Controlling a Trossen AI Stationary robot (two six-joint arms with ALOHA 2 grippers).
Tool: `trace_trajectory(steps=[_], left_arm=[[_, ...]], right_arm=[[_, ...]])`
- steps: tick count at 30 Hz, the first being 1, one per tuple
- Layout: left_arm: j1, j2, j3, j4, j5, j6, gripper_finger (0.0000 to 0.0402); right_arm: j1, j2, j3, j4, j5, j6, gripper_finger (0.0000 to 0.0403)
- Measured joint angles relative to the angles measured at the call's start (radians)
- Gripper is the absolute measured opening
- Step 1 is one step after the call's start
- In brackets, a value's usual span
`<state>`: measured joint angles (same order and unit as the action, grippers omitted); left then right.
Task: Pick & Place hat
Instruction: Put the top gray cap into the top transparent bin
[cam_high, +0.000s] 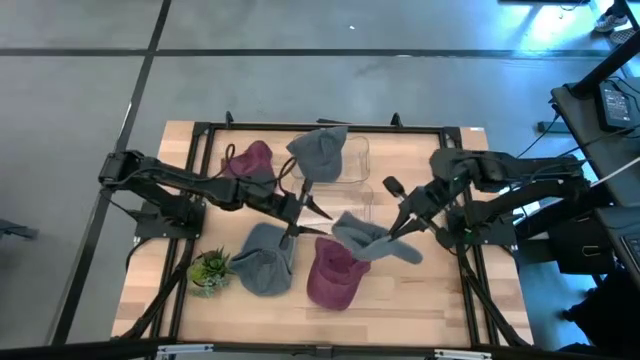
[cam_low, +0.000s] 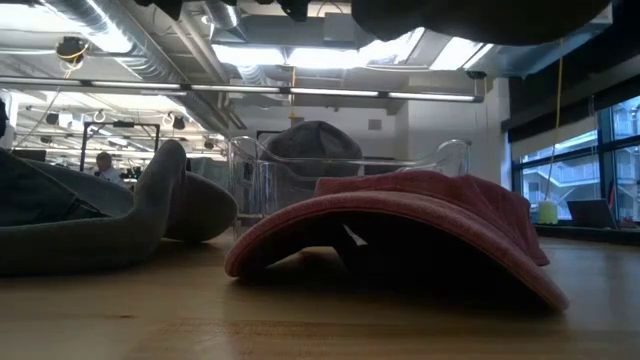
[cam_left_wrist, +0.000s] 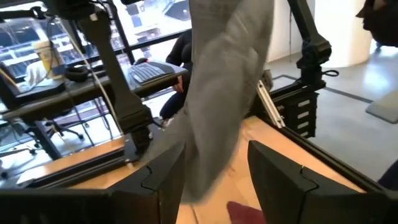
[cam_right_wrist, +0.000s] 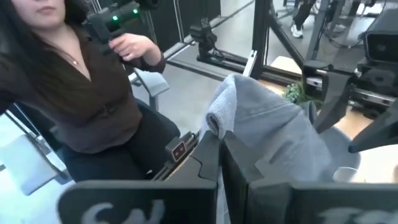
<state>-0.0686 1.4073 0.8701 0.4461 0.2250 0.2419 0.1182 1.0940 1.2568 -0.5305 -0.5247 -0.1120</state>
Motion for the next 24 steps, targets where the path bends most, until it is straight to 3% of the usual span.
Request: trace_trajectory(steps=[24], left_arm=[[-0.062, 0.003, 0.001, -0.038, -0.02, -0.002, 0.0169]], right_arm=[[0.003, 0.045, 0.0, 0.094, 0.064, -0.106, 0.0004]])
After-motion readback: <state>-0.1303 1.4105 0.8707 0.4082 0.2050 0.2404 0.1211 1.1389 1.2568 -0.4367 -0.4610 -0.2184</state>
